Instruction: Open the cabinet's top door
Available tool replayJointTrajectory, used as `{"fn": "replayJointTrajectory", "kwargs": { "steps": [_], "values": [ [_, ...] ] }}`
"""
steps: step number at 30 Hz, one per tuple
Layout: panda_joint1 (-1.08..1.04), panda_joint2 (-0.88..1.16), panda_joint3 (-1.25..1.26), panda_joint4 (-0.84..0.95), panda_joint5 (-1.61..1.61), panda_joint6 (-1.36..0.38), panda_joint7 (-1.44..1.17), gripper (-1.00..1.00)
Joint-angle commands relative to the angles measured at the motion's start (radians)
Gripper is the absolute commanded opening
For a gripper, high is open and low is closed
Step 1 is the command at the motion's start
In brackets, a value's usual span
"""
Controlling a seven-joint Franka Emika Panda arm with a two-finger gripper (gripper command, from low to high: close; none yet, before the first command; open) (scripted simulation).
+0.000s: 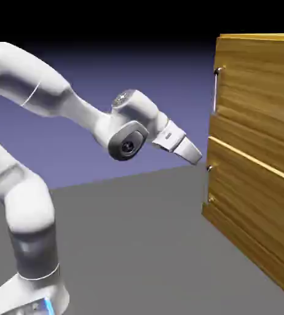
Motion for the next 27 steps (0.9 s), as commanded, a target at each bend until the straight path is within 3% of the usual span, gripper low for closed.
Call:
{"fn": "replayJointTrajectory", "kwargs": {
  "steps": [1,27],
  "values": [
    [-0.019,-0.004,0.019,0.012,0.044,-0.001,0.017,0.0],
    [-0.505,-0.119,0.522,0.335,1.174,-0.014,0.448,0.0]
  ]
}}
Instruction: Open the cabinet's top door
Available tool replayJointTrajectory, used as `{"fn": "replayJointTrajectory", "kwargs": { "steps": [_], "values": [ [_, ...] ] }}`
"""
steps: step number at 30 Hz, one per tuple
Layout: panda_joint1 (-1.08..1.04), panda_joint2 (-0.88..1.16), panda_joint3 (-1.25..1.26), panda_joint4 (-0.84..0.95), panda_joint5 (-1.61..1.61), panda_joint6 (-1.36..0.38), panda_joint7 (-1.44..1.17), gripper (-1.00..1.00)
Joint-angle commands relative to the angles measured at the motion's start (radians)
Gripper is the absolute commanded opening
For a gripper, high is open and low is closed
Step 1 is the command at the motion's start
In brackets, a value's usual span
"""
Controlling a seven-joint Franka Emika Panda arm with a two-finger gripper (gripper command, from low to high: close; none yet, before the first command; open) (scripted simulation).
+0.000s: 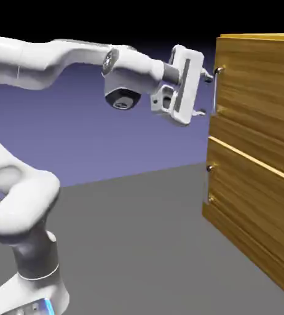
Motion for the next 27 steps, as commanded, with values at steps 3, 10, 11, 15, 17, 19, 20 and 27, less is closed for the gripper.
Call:
{"fn": "replayJointTrajectory", "kwargs": {
  "steps": [3,10,11,15,17,19,20,27],
  "values": [
    [-0.056,-0.013,0.058,0.037,0.131,-0.002,0.05,0.0],
    [-0.187,-0.044,0.194,0.124,0.435,-0.005,0.166,0.0],
    [-0.206,-0.048,0.213,0.136,0.479,-0.006,0.183,0.0],
    [-0.281,-0.066,0.29,0.186,0.653,-0.008,0.249,0.0],
    [-0.318,-0.075,0.329,0.211,0.74,-0.009,0.282,0.0],
    [-0.355,-0.084,0.368,0.236,0.827,-0.01,0.315,0.0],
    [-0.374,-0.088,0.387,0.248,0.87,-0.01,0.332,0.0],
    [-0.505,-0.119,0.522,0.335,1.174,-0.014,0.448,0.0]
  ]
}}
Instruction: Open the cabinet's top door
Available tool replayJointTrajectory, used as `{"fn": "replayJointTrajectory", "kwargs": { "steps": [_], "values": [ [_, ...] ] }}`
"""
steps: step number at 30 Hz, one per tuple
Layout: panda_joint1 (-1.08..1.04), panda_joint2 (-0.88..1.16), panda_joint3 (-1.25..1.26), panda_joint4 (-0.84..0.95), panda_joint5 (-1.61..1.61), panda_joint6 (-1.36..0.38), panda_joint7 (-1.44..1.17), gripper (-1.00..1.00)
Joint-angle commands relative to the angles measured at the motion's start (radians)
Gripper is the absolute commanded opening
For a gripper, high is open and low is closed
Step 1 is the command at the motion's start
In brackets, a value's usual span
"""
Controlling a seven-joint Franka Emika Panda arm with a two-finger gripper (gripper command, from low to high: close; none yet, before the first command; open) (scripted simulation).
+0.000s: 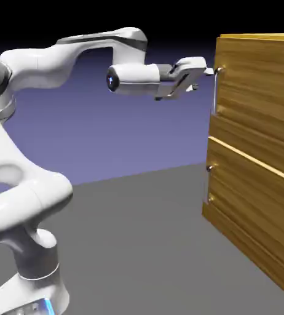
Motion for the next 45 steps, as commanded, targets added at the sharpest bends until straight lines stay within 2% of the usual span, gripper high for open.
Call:
{"fn": "replayJointTrajectory", "kwargs": {
  "steps": [1,10,17,18,31,38,45],
  "values": [
    [-0.019,-0.004,0.019,0.012,0.044,-0.001,0.017,0.0],
    [-0.185,-0.044,0.192,0.123,0.431,-0.005,0.164,0.0],
    [-0.387,-0.014,0.328,0.284,0.431,0.002,0.168,0.0],
    [-0.387,-0.014,0.328,0.284,0.431,0.002,0.168,-1.0],
    [0.048,0.107,0.022,-0.036,0.359,-0.158,0.04,-1.0],
    [0.293,0.236,-0.175,-0.091,0.444,-0.152,-0.219,-1.0],
    [0.547,0.237,-0.398,-0.194,0.37,-0.178,-0.242,-1.0]
  ]
}}
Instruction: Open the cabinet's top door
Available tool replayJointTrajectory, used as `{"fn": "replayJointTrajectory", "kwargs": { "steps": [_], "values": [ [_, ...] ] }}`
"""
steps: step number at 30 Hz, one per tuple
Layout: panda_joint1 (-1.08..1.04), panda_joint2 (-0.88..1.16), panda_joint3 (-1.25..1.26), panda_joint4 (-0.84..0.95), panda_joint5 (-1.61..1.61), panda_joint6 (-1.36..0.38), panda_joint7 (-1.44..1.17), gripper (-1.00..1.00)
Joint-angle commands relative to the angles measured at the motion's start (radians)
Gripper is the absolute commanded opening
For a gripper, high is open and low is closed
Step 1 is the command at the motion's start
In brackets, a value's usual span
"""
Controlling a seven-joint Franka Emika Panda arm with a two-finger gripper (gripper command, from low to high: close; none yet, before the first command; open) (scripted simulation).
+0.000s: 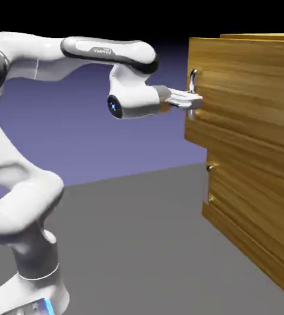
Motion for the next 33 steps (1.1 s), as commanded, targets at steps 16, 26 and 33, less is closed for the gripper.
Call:
{"fn": "replayJointTrajectory", "kwargs": {
  "steps": [16,26,33],
  "values": [
    [0.485,-0.355,-0.518,-0.412,-0.661,-0.142,0.418,-1.0],
    [0.556,-0.59,-0.74,-0.571,-1.096,-0.248,0.673,-1.0],
    [0.491,-0.728,-0.906,-0.635,-1.401,-0.421,0.829,-1.0]
  ]
}}
